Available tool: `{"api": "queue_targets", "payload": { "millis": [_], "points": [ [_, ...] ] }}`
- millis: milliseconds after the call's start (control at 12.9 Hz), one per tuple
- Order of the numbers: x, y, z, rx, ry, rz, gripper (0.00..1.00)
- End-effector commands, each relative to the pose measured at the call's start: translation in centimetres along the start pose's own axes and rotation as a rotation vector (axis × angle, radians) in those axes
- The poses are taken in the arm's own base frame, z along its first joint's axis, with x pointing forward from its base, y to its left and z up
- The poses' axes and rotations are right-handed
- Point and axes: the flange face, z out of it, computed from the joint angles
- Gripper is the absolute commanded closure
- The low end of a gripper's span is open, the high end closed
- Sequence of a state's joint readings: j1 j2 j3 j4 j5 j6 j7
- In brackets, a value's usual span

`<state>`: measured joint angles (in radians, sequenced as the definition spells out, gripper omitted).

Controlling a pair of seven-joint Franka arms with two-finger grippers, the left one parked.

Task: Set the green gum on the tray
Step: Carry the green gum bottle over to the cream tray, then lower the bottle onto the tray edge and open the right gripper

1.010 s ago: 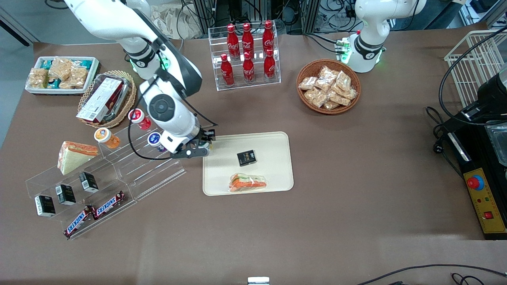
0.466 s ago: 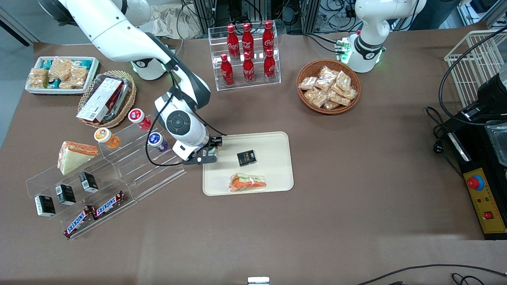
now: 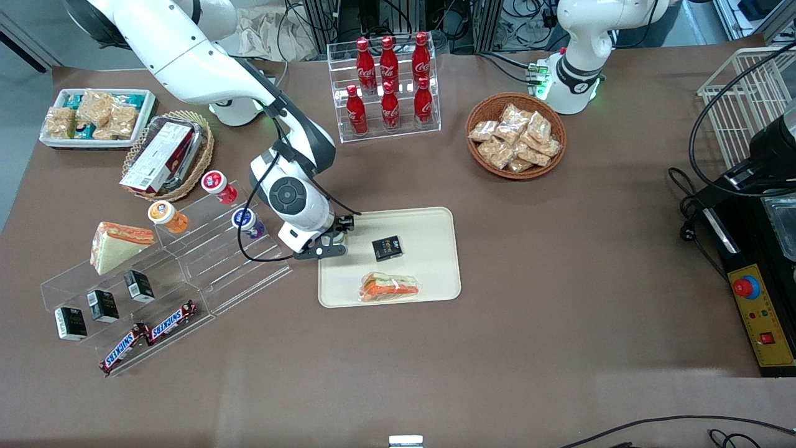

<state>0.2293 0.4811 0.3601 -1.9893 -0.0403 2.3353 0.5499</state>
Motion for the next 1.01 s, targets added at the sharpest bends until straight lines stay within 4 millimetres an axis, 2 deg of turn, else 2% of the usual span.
{"api": "queue_targets", "payload": {
  "millis": [0, 78, 155, 311, 466, 621, 854, 932],
  "points": [
    [1.1, 0.4, -0.3, -0.007, 0.025, 0.018, 0.01],
    [1.3, 0.6, -0.8, -0.005, 0.032, 0.014, 0.01],
    [2.2, 0.4, -2.4, 0.006, 0.057, 0.014, 0.01],
    [3.1, 1.4, -5.5, -0.010, 0.066, 0.019, 0.01],
    [3.9, 1.8, -10.7, -0.031, 0.061, 0.007, 0.01],
    [4.2, 3.4, -15.8, -0.046, 0.051, -0.046, 0.01],
    [4.2, 9.1, -22.8, -0.065, 0.114, -0.099, 0.01],
    [3.8, 11.4, -24.2, -0.076, 0.094, -0.116, 0.01]
  ]
}}
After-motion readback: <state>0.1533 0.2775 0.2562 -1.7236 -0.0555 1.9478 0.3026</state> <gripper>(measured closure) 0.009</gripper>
